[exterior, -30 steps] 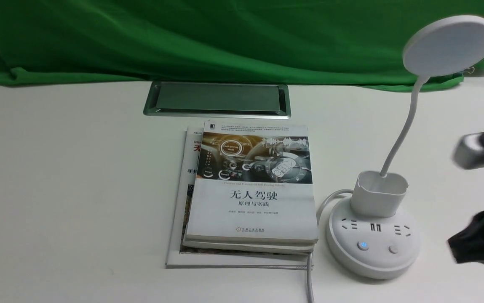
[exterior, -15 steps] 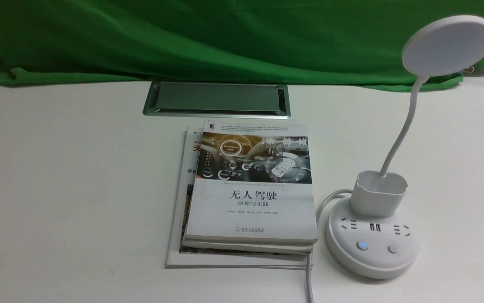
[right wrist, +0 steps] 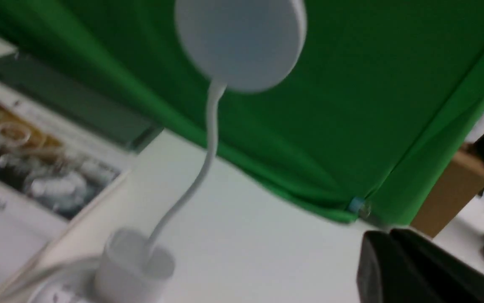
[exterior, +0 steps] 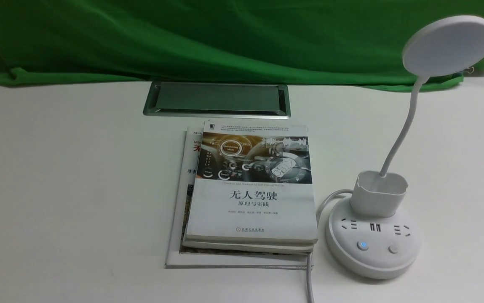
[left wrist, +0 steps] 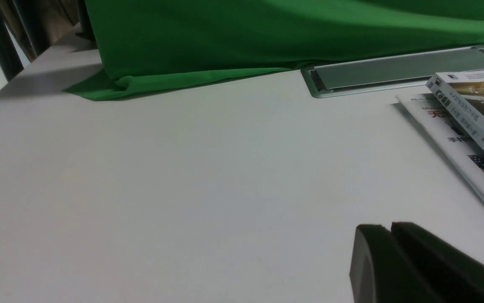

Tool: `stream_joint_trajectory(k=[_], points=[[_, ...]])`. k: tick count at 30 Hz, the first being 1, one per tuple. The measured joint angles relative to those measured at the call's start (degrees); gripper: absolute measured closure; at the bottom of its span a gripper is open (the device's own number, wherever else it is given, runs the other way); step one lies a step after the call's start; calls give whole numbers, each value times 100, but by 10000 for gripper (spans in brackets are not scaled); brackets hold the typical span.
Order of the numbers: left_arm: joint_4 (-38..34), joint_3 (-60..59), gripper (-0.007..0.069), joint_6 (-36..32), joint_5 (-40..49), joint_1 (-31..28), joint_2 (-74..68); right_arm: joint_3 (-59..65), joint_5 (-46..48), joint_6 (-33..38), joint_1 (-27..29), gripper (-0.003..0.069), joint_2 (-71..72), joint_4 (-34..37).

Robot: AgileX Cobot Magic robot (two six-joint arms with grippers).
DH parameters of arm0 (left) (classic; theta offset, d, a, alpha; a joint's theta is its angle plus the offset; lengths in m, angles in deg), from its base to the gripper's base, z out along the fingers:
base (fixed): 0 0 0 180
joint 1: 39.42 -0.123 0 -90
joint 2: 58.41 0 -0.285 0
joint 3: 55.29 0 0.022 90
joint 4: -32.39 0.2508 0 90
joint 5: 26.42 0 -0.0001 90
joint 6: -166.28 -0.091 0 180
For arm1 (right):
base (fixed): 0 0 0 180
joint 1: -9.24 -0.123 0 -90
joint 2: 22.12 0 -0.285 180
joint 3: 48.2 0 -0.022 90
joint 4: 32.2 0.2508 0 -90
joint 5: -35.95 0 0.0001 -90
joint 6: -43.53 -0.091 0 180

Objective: Turn off the desk lamp on the white desktop by hand.

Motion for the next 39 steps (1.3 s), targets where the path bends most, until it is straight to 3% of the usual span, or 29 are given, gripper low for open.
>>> stream_joint_trajectory(k=[8, 14, 22, 28, 39], points=[[0, 0, 605, 0, 0, 0, 0, 436, -598, -760, 8, 599, 11, 5], [0, 0, 605, 10, 0, 0, 0, 1444, -579, -1498, 230, 606, 411, 10], [0, 0, 605, 4, 0, 0, 0, 3172, -1325, -1592, 643, 624, 1379, 10], [0, 0, 605, 4, 0, 0, 0, 3252, -895, -1587, 725, 624, 2089, 10], [0, 0, 605, 4, -11, 0, 0, 3252, -723, -1692, 723, 622, 2141, 10]])
